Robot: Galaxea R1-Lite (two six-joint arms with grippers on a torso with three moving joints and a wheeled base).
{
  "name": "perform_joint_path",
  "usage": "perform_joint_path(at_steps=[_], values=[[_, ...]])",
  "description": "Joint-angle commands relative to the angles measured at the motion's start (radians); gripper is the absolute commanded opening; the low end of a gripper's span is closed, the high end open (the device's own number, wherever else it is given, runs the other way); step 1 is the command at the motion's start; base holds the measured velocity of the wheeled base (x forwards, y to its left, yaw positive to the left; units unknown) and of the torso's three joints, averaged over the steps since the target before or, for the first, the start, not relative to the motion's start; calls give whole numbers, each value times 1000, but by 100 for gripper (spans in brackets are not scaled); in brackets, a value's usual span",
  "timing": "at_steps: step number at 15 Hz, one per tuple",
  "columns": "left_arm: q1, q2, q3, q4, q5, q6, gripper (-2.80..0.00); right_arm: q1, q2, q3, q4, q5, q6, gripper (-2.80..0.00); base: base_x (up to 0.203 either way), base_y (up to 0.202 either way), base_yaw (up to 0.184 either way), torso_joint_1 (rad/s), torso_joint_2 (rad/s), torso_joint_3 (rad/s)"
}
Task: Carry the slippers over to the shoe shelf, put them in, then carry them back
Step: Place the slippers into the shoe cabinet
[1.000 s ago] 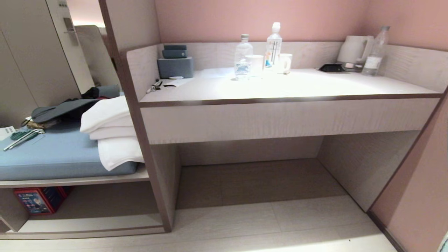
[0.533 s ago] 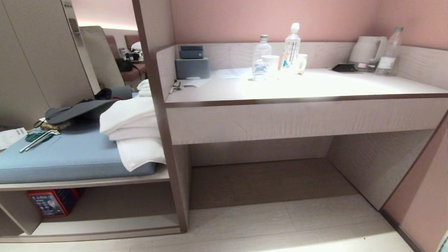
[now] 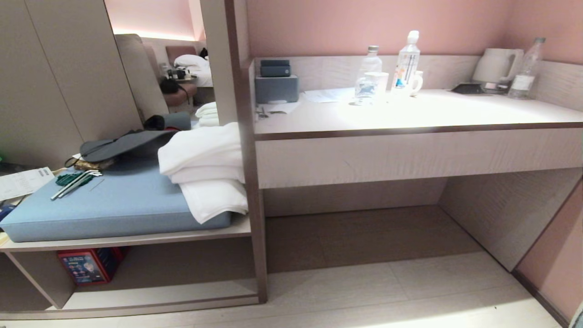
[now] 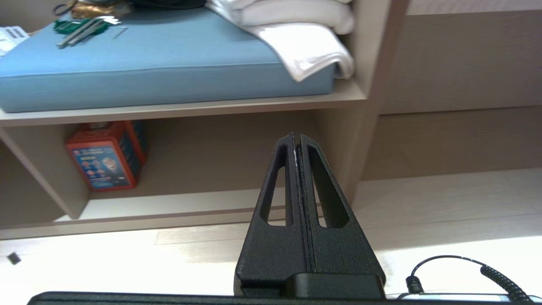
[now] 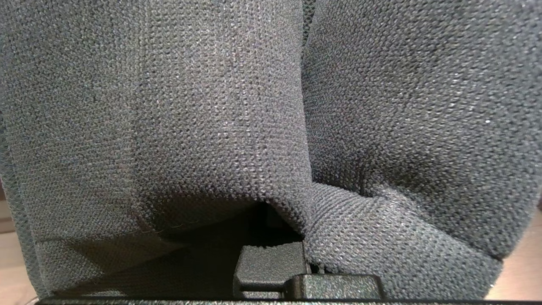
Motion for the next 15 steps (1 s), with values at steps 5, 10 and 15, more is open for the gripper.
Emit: perform_joint_path(at_steps=[5, 10, 15], values=[[0, -1, -1, 0, 0, -1, -280, 0, 0, 2, 0, 0, 2, -280, 0, 196, -2, 2, 3, 2], [0, -1, -1, 0, 0, -1, -280, 0, 0, 2, 0, 0, 2, -280, 0, 196, -1, 1, 1, 3], [0, -1, 0, 0, 0, -2, -280, 0, 0, 2, 0, 0, 1, -280, 0, 194, -2, 4, 1, 3]])
